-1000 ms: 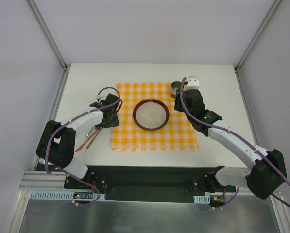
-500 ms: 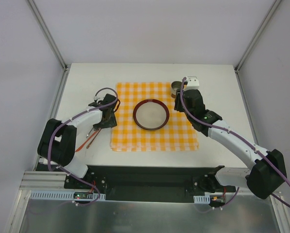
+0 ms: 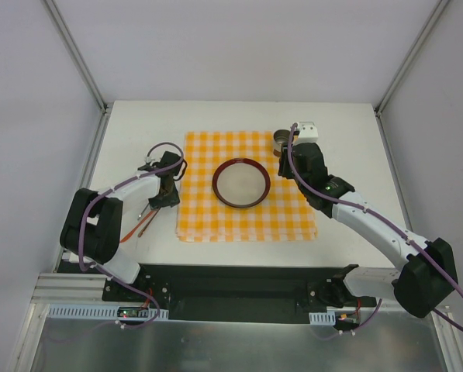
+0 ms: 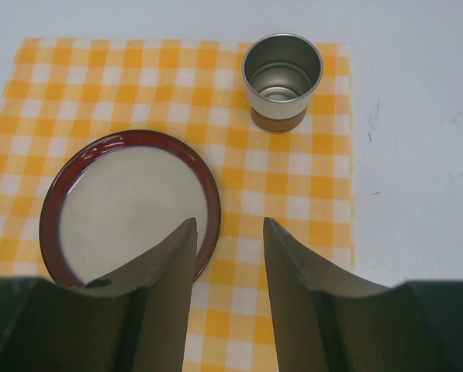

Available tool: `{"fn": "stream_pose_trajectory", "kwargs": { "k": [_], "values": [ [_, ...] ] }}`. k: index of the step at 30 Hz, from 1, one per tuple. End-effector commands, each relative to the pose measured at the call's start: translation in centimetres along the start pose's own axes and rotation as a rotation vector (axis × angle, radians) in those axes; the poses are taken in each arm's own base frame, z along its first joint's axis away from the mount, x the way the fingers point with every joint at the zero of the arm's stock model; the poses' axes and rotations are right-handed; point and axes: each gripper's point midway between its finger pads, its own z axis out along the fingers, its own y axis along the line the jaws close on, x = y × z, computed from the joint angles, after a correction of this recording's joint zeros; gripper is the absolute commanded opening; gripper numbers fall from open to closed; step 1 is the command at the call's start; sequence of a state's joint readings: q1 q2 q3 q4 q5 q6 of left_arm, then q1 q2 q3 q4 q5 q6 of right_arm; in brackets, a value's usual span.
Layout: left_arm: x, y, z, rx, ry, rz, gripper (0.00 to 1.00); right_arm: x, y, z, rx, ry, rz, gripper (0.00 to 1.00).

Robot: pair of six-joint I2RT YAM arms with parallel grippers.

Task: Set the dinner table for one person
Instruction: Pick up the spoon from the center of the board.

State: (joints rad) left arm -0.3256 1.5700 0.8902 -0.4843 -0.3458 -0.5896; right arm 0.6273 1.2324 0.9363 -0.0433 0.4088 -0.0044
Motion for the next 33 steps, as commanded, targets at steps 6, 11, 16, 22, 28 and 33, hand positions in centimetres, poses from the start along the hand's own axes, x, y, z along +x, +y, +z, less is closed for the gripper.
{"fn": "stream_pose_trajectory", "kwargs": {
  "k": [6,11,16,22,28,33],
  "values": [
    [1.0,0.8,1.0,-0.011,0.036,-0.022,0.46,-0.3,-0.2,0.0,0.024,-0.011,-0.003,0.43],
    [1.5,0.6,1.3,0.009,0.049,-0.021,0.31,-0.1,-0.3,0.1,0.026,-0.004,-0.004,0.42],
    [1.6,0.2,1.4,0.030,0.056,-0.017,0.25,-0.1,-0.2,0.2,0.025,-0.001,-0.005,0.42],
    [1.6,-0.3,1.4,0.051,0.067,-0.017,0.41,-0.1,-0.3,0.1,0.026,-0.003,-0.003,0.43],
    [2.0,-0.7,1.5,0.072,0.083,-0.009,0.23,0.1,-0.3,0.3,0.030,0.005,-0.007,0.42],
    [2.3,-1.1,1.5,0.093,0.093,-0.006,0.11,0.0,-0.3,0.3,0.027,0.003,-0.005,0.42]
  ]
}}
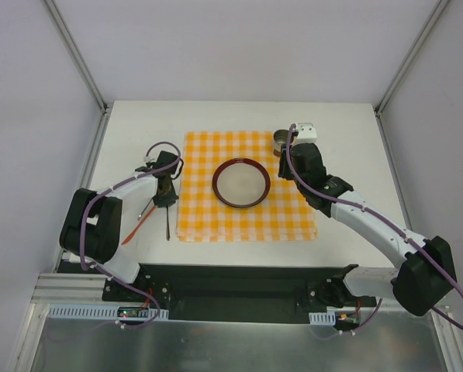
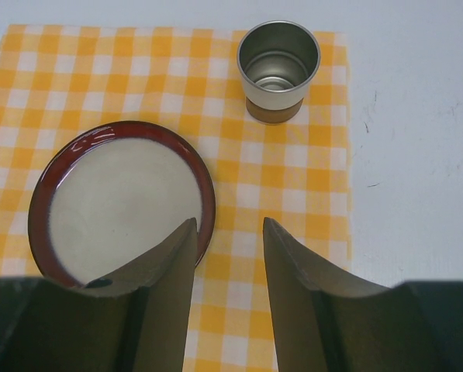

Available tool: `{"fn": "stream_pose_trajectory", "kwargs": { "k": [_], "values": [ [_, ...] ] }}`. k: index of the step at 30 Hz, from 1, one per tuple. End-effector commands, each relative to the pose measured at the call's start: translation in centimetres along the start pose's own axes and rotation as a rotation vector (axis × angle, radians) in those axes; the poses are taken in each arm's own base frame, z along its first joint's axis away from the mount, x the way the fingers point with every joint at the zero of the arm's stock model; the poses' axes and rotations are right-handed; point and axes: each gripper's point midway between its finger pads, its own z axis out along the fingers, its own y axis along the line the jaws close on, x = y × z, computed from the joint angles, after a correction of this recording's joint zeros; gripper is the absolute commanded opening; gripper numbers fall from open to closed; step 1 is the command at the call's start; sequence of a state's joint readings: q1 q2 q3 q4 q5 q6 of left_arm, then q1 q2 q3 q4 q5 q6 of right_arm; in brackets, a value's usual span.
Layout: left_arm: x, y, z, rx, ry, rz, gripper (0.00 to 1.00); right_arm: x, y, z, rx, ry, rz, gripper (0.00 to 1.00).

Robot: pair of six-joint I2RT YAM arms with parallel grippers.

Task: Set the dinner table for one person
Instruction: Pick up the spoon from the center of the board.

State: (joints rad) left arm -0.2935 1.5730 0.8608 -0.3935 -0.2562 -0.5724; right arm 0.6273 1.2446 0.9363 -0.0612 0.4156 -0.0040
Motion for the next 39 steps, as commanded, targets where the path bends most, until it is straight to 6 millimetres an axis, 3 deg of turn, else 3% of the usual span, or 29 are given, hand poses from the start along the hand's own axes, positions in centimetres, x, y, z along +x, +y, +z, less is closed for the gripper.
{"fn": "stream_pose_trajectory", "kwargs": {
  "k": [1,3,12,29,35,39],
  "values": [
    [2.4,0.2,0.7,0.007,0.086,0.020,0.08,-0.7,0.0,0.0,0.013,-0.022,0.005,0.42],
    [2.4,0.1,0.7,0.012,0.086,0.021,0.00,-0.8,-0.1,-0.1,0.015,-0.024,0.006,0.42],
    [2.2,-0.7,-0.1,0.060,0.076,0.035,0.00,-0.6,0.1,0.1,0.011,-0.014,0.002,0.42],
    [-1.1,-2.3,-6.5,0.189,-0.061,0.049,0.00,-0.6,1.7,0.1,-0.052,0.008,0.043,0.41],
    [-2.3,-4.7,-8.2,0.221,-0.092,0.094,0.00,0.0,2.5,0.2,-0.064,0.028,0.018,0.41],
    [-2.4,-7.3,-8.7,0.231,-0.100,0.151,0.00,0.4,1.5,0.3,-0.011,0.034,0.000,0.41]
  ]
}}
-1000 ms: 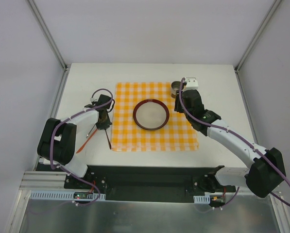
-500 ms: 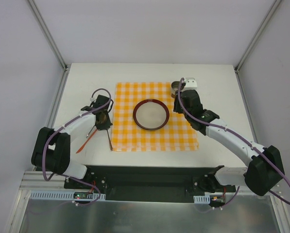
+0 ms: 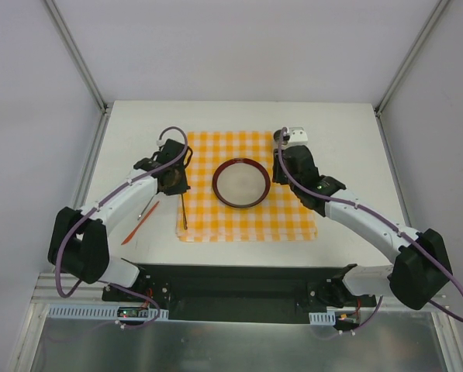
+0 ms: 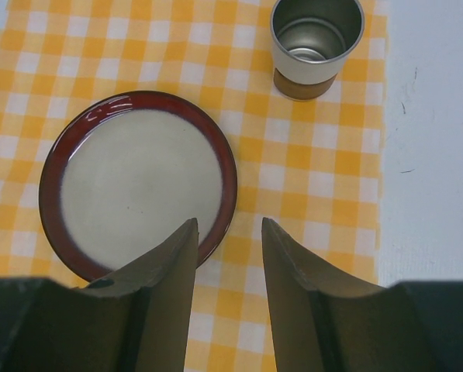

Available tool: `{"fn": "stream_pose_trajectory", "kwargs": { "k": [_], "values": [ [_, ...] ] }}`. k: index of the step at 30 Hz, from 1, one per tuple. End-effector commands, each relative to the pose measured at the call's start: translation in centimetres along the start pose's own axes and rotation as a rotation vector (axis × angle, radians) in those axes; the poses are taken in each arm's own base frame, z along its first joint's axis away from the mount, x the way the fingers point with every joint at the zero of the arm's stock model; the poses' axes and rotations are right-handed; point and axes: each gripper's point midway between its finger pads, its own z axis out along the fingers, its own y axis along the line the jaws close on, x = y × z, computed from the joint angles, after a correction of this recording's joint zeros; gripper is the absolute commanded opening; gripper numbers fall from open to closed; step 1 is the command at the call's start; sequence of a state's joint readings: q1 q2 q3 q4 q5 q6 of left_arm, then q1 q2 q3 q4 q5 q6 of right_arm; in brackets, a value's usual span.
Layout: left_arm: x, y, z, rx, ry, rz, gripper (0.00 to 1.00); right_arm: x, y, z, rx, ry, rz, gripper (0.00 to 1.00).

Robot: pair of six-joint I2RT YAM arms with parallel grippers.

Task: Set the dinner table for one person
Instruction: Pick up the spoon from the center of the board, then place the spoon on the napkin.

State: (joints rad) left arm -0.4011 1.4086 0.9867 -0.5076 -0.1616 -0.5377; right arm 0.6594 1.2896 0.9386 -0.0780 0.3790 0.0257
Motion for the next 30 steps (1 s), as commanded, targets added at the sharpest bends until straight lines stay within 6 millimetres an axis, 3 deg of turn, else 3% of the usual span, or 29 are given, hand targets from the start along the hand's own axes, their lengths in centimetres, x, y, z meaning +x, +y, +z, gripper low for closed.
{"fn": "stream_pose_trajectory", "kwargs": {
  "k": [1,14,22,30],
  "values": [
    [-0.4,-3.4,-0.6,0.023,-0.002,0.079,0.00,-1.7,-0.5,-0.4,0.045,-0.036,0.006,0.41],
    [0.4,-12.4,1.2,0.083,0.036,0.212,0.00,-1.2,-6.2,-1.4,0.347,-0.025,-0.025,0.42],
    [1.1,-16.7,1.5,0.130,0.049,0.272,0.00,0.8,-6.0,-0.9,0.337,0.027,-0.013,0.41],
    [1.4,-21.1,2.0,0.174,0.058,0.326,0.00,0.9,-6.6,-1.3,0.363,0.016,0.012,0.41]
  ]
}}
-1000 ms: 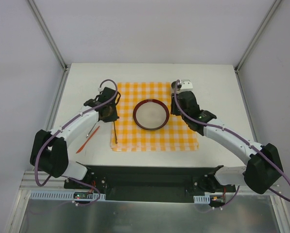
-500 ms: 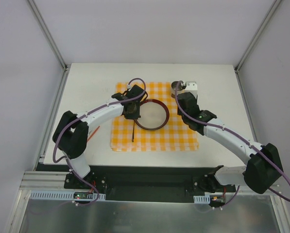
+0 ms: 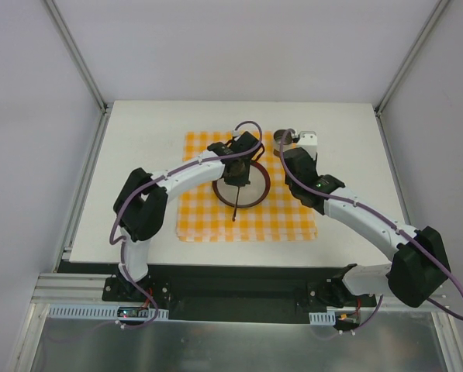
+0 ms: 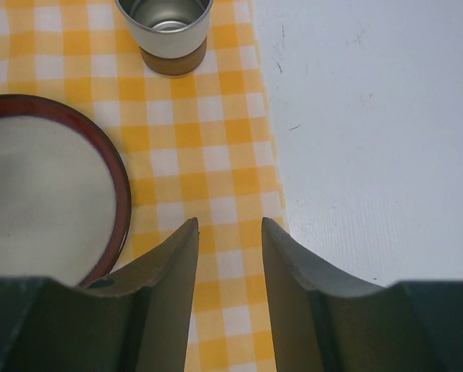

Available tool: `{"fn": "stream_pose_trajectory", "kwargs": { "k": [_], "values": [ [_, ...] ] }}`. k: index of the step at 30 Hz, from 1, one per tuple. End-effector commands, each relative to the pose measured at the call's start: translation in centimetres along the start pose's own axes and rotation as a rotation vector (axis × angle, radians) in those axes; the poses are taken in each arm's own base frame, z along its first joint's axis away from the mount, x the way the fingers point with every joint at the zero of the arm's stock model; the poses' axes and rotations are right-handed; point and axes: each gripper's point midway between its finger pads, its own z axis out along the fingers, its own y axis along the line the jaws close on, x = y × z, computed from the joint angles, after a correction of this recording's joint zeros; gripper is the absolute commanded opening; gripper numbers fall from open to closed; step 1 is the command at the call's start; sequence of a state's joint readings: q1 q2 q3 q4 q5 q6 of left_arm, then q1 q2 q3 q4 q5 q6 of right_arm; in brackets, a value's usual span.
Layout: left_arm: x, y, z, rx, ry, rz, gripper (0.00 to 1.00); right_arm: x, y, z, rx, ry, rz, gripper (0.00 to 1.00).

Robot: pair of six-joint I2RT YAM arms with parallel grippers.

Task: Set the dinner table for one person
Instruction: Place the spoon on the napkin.

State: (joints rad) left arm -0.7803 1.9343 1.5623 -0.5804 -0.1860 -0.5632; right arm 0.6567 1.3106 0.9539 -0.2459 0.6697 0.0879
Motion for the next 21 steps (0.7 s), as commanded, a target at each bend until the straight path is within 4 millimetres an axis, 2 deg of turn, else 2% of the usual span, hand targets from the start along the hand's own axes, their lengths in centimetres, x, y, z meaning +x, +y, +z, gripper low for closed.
{"fn": "stream_pose_trajectory", "kwargs": {
  "k": [1,8,12,21],
  "values": [
    [-0.6,-2.3,-0.3,0.031,0.003,0.020,0.00,-0.7,-0.9,-0.4,0.038,-0.026,0.043,0.41],
    [-0.4,-6.1,0.8,0.083,0.017,0.064,0.00,-0.3,-1.2,-0.4,0.050,-0.025,0.055,0.41],
    [0.5,-7.8,1.2,0.095,0.030,0.100,0.00,-0.1,-1.3,-0.5,0.048,-0.021,0.066,0.41],
    [2.4,-9.7,2.9,0.108,0.073,0.145,0.00,0.6,-1.4,-0.4,0.056,-0.013,0.075,0.41]
  ]
}}
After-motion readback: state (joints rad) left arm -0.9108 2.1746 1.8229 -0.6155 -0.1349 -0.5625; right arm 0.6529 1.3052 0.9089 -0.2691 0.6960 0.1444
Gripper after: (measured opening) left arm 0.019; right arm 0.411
